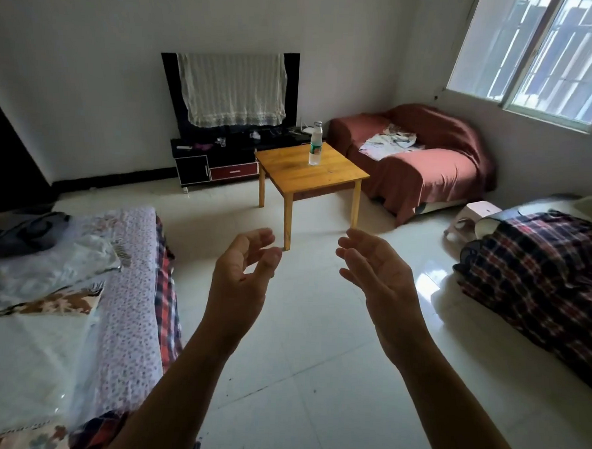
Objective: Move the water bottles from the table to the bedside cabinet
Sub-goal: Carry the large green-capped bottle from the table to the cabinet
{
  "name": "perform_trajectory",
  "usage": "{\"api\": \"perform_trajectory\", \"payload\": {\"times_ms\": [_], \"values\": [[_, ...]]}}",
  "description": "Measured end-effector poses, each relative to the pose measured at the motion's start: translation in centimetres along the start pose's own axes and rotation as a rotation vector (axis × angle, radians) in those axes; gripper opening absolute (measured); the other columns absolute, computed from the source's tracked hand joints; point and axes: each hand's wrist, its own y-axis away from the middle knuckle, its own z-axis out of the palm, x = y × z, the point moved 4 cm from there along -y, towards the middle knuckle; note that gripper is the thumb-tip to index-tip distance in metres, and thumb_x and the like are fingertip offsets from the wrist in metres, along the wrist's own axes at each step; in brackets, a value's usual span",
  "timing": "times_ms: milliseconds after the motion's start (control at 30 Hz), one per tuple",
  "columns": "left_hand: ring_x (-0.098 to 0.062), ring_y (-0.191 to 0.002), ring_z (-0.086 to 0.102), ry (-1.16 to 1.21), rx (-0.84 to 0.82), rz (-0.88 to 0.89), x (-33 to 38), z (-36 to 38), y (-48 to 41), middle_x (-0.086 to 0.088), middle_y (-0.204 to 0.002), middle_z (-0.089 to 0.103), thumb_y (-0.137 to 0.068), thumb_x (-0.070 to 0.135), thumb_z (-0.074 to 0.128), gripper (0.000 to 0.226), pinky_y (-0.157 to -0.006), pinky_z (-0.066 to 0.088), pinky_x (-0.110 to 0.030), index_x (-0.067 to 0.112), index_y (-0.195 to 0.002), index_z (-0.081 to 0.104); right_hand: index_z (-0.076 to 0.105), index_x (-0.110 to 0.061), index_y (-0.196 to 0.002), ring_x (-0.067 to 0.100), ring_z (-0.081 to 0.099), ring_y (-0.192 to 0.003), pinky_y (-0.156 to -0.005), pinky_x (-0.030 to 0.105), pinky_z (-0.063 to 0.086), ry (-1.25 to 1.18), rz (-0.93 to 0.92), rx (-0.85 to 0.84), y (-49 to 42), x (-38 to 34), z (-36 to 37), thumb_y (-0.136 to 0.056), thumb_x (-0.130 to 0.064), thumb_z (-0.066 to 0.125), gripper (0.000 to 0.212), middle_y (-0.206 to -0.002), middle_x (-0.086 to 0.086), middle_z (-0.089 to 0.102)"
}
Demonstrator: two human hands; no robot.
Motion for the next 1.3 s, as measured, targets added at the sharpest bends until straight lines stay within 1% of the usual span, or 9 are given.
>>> {"api": "perform_trajectory", "payload": {"times_ms": [100, 200, 367, 567, 667, 833, 933, 1133, 1300], "values": [[-0.010, -0.113, 0.063, 0.028, -0.008, 0.010, -1.2, 0.0, -4.7, 0.013, -0.118, 0.065, -0.098, 0.023, 0.058, 0.018, -0.095, 0.056, -0.043, 0.033, -0.112, 0.057, 0.062, -0.018, -0.131, 0.016, 0.068, -0.118, -0.104, 0.051, 0.054, 0.030, -0.026, 0.007, -4.5, 0.2, 1.6, -0.083, -0.043, 0.066, 0.054, -0.125, -0.002, 0.071], [-0.015, -0.118, 0.061, 0.060, -0.017, 0.019, -1.7, -0.9, -10.1, 0.003, -0.125, 0.064, -0.098, 0.020, 0.057, 0.022, -0.093, 0.057, -0.039, 0.025, -0.120, 0.057, 0.062, -0.020, -0.130, 0.017, 0.068, -0.119, -0.103, 0.051, 0.055, 0.047, -0.036, 0.024, -9.4, 0.1, 3.4, -0.083, -0.044, 0.066, 0.052, -0.125, 0.000, 0.071], [-0.015, -0.121, 0.060, 0.069, 0.002, 0.047, -3.1, -3.3, -18.0, 0.005, -0.126, 0.065, -0.086, 0.039, 0.057, 0.036, -0.094, 0.056, -0.045, 0.027, -0.120, 0.059, 0.064, -0.026, -0.125, 0.017, 0.067, -0.119, -0.103, 0.049, 0.055, 0.048, -0.057, 0.025, -16.5, 0.9, 6.6, -0.083, -0.047, 0.068, 0.047, -0.124, 0.001, 0.071], [-0.014, -0.119, 0.061, 0.052, -0.005, 0.012, -6.1, -4.3, -24.5, 0.006, -0.125, 0.066, -0.084, 0.041, 0.057, 0.033, -0.096, 0.055, -0.049, 0.033, -0.115, 0.059, 0.062, -0.020, -0.130, 0.015, 0.067, -0.120, -0.103, 0.052, 0.055, 0.052, -0.047, 0.000, -23.3, 3.6, 10.6, -0.091, -0.039, 0.070, 0.043, -0.125, -0.003, 0.071], [-0.015, -0.119, 0.061, 0.032, 0.001, 0.004, -7.3, -3.9, -28.8, 0.006, -0.125, 0.065, -0.084, 0.043, 0.056, 0.037, -0.096, 0.055, -0.049, 0.030, -0.118, 0.058, 0.063, -0.028, -0.123, 0.012, 0.068, -0.118, -0.104, 0.049, 0.055, 0.043, -0.048, -0.027, -27.7, 4.9, 12.1, -0.092, -0.035, 0.067, 0.032, -0.124, -0.006, 0.071], [-0.016, -0.119, 0.061, -0.002, -0.017, -0.003, -9.7, -1.6, -36.3, 0.004, -0.126, 0.065, -0.083, 0.043, 0.056, 0.042, -0.097, 0.055, -0.049, 0.025, -0.121, 0.059, 0.062, -0.019, -0.130, 0.014, 0.068, -0.119, -0.104, 0.046, 0.055, -0.008, -0.035, -0.030, -35.8, 8.6, 12.7, -0.089, -0.038, 0.067, 0.045, -0.125, -0.004, 0.070], [-0.017, -0.121, 0.060, -0.047, -0.024, -0.001, -11.2, 0.0, -41.6, 0.005, -0.128, 0.065, -0.084, 0.045, 0.056, 0.039, -0.100, 0.052, -0.052, 0.029, -0.120, 0.059, 0.061, -0.020, -0.131, 0.014, 0.068, -0.118, -0.102, 0.043, 0.057, -0.056, -0.020, -0.022, -41.6, 11.1, 12.8, -0.092, -0.033, 0.067, 0.041, -0.124, -0.004, 0.071], [-0.015, -0.119, 0.061, -0.085, 0.017, 0.017, -12.5, 1.4, -53.0, 0.006, -0.126, 0.066, -0.086, 0.047, 0.056, 0.043, -0.100, 0.052, -0.051, 0.025, -0.122, 0.061, 0.061, -0.025, -0.126, 0.013, 0.068, -0.118, -0.100, 0.037, 0.058, -0.107, -0.041, -0.075, -53.5, 12.3, 14.1, -0.086, -0.039, 0.065, 0.043, -0.124, -0.004, 0.070], [-0.016, -0.119, 0.061, -0.089, 0.032, -0.001, -14.8, 1.5, -60.4, 0.005, -0.126, 0.066, -0.085, 0.049, 0.055, 0.046, -0.100, 0.052, -0.051, 0.024, -0.123, 0.061, 0.060, -0.020, -0.130, 0.016, 0.068, -0.118, -0.101, 0.038, 0.057, -0.108, -0.020, -0.095, -60.6, 14.4, 15.9, -0.085, -0.040, 0.065, 0.050, -0.125, -0.001, 0.070]]}}
